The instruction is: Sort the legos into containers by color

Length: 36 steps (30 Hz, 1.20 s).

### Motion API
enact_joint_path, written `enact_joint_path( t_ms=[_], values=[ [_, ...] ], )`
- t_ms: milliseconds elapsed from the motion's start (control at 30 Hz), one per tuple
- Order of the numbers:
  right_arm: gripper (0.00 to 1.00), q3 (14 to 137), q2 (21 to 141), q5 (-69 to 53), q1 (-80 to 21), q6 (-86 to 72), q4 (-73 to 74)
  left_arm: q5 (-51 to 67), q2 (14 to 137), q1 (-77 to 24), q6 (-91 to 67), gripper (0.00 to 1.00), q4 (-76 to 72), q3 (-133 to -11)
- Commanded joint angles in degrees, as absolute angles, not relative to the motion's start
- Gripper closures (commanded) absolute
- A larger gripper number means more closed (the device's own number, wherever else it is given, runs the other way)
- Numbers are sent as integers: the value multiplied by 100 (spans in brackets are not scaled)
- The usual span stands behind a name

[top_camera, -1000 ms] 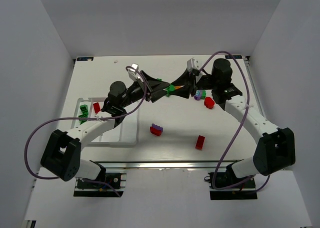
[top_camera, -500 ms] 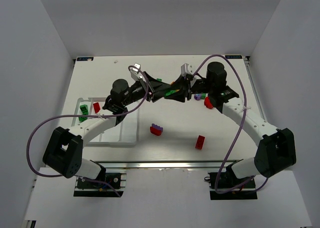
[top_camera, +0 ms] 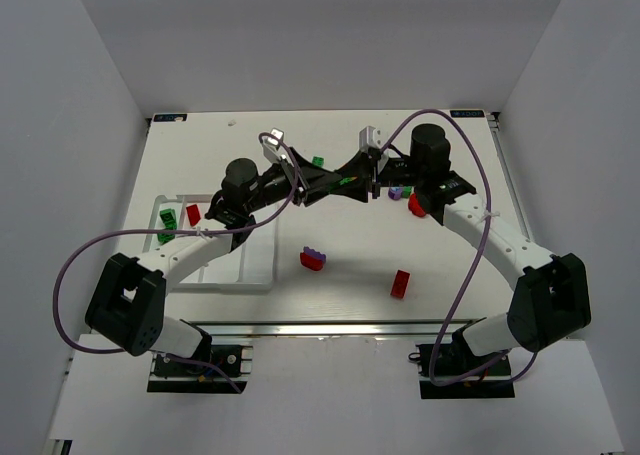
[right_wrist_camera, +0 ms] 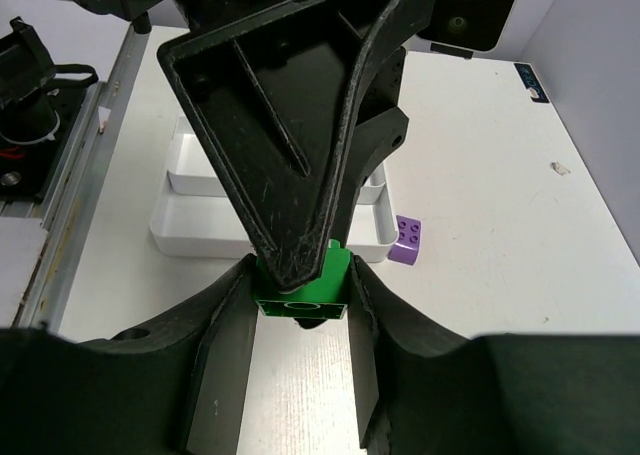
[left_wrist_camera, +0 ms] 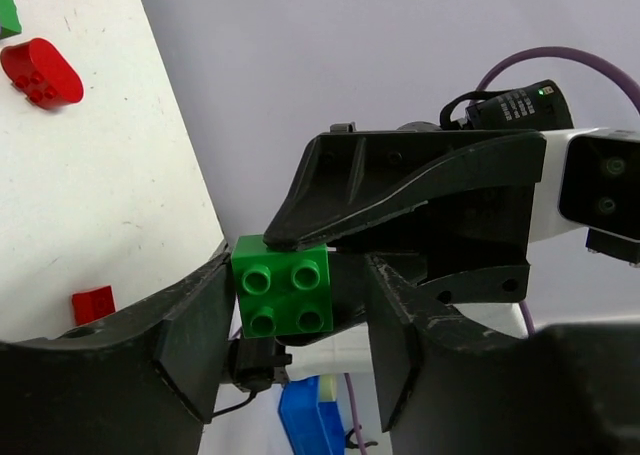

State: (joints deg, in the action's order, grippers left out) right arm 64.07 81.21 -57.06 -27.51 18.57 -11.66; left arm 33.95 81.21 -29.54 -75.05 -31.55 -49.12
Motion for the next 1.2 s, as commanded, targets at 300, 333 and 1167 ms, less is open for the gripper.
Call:
enact_joint_path(
  t_ms=[300, 333, 1167],
  values=[
    [86, 6671, 8138, -5695, -2786, 2293, -775, 3472, 8103, -2980, -7261, 73, -2998, -5009],
    [76, 6671, 8147, -5643, -2786, 2329, -730, 3463, 8104, -2979, -7208, 77, -2901, -5088],
    [53, 7198, 8930, -4904, -2769, 4043, 1653, -261, 6820, 113, -3403, 100, 5044, -5836]
  ],
)
